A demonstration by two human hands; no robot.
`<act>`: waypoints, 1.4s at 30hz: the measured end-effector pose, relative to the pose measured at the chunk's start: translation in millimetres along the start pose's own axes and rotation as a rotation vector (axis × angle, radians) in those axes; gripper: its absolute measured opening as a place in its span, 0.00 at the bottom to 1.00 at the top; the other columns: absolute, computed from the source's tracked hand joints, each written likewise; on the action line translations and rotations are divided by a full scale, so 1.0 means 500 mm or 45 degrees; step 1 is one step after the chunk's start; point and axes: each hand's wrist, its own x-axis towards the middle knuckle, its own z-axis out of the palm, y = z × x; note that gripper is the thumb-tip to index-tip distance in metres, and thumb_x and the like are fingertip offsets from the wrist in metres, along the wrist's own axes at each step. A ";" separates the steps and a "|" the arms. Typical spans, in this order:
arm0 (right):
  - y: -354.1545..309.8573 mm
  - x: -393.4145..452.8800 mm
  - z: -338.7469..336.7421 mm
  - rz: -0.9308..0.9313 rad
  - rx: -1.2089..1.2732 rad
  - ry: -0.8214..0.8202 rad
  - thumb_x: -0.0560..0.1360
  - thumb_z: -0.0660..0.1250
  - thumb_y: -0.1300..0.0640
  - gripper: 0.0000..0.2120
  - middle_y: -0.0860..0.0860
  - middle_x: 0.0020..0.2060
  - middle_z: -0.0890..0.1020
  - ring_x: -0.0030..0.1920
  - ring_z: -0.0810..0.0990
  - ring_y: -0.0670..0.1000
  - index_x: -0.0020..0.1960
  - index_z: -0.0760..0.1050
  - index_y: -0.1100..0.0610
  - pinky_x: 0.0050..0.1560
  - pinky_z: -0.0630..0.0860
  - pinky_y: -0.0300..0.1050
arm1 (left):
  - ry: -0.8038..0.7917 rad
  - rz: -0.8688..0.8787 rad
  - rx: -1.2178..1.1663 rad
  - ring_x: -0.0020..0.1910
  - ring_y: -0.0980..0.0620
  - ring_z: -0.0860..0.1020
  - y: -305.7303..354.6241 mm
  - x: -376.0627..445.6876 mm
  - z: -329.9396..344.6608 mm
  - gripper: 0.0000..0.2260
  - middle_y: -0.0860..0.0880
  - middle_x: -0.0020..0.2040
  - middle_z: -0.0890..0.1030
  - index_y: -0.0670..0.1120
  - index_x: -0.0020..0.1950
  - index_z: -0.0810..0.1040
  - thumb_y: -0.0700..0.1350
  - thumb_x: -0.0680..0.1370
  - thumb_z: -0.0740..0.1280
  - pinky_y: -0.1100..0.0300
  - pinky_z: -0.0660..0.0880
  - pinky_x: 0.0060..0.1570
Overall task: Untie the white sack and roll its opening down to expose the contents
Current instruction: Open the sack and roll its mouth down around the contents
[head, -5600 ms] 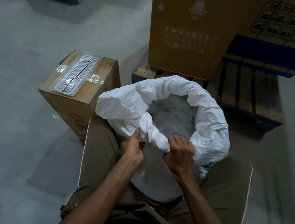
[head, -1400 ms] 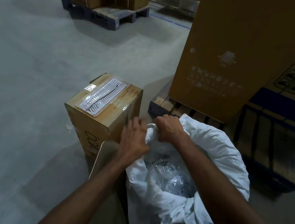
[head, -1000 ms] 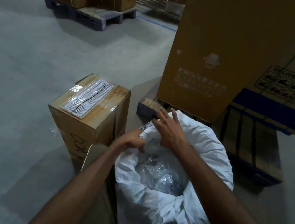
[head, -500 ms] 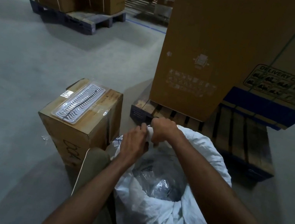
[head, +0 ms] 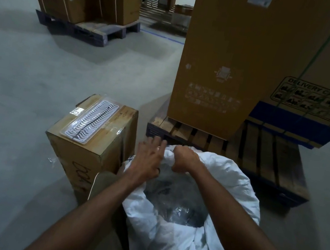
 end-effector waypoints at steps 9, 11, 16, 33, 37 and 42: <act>0.059 -0.038 0.023 -0.123 -0.149 0.243 0.62 0.81 0.49 0.33 0.53 0.60 0.79 0.63 0.76 0.55 0.65 0.77 0.51 0.66 0.71 0.55 | -0.405 -0.150 -0.666 0.46 0.46 0.83 0.024 0.043 -0.024 0.10 0.47 0.46 0.84 0.46 0.53 0.81 0.44 0.72 0.72 0.50 0.83 0.48; 0.076 -0.046 0.052 -0.122 -0.139 0.292 0.61 0.80 0.50 0.35 0.54 0.62 0.77 0.66 0.73 0.56 0.66 0.75 0.54 0.72 0.65 0.60 | -0.651 -0.109 -0.907 0.47 0.48 0.81 0.004 0.049 -0.038 0.12 0.49 0.45 0.81 0.46 0.54 0.79 0.39 0.71 0.73 0.59 0.80 0.43; 0.071 -0.066 0.056 0.056 0.057 0.129 0.68 0.75 0.52 0.17 0.54 0.50 0.80 0.51 0.80 0.56 0.52 0.74 0.54 0.44 0.72 0.47 | -0.720 -0.030 -0.776 0.53 0.48 0.80 -0.028 0.038 -0.051 0.20 0.47 0.56 0.82 0.50 0.59 0.76 0.45 0.70 0.77 0.56 0.79 0.51; 0.141 -0.114 0.119 -0.010 -0.106 0.276 0.63 0.80 0.48 0.37 0.53 0.59 0.80 0.60 0.79 0.57 0.68 0.69 0.52 0.63 0.73 0.54 | -0.931 -0.040 -0.527 0.57 0.47 0.79 0.031 0.087 0.011 0.37 0.48 0.61 0.81 0.52 0.67 0.77 0.58 0.59 0.78 0.47 0.79 0.61; 0.143 -0.117 0.109 0.178 0.089 0.142 0.66 0.74 0.50 0.20 0.52 0.51 0.80 0.52 0.81 0.56 0.56 0.74 0.53 0.46 0.73 0.46 | -0.697 -0.024 -0.380 0.60 0.46 0.78 0.052 0.071 0.008 0.40 0.44 0.68 0.77 0.52 0.71 0.72 0.61 0.61 0.78 0.46 0.79 0.61; 0.148 -0.096 0.038 0.346 0.327 -0.234 0.66 0.75 0.57 0.30 0.55 0.59 0.79 0.54 0.78 0.55 0.66 0.71 0.61 0.47 0.75 0.47 | -0.159 0.296 -0.056 0.66 0.42 0.70 0.141 -0.002 -0.001 0.39 0.42 0.69 0.69 0.45 0.78 0.59 0.47 0.72 0.74 0.50 0.71 0.66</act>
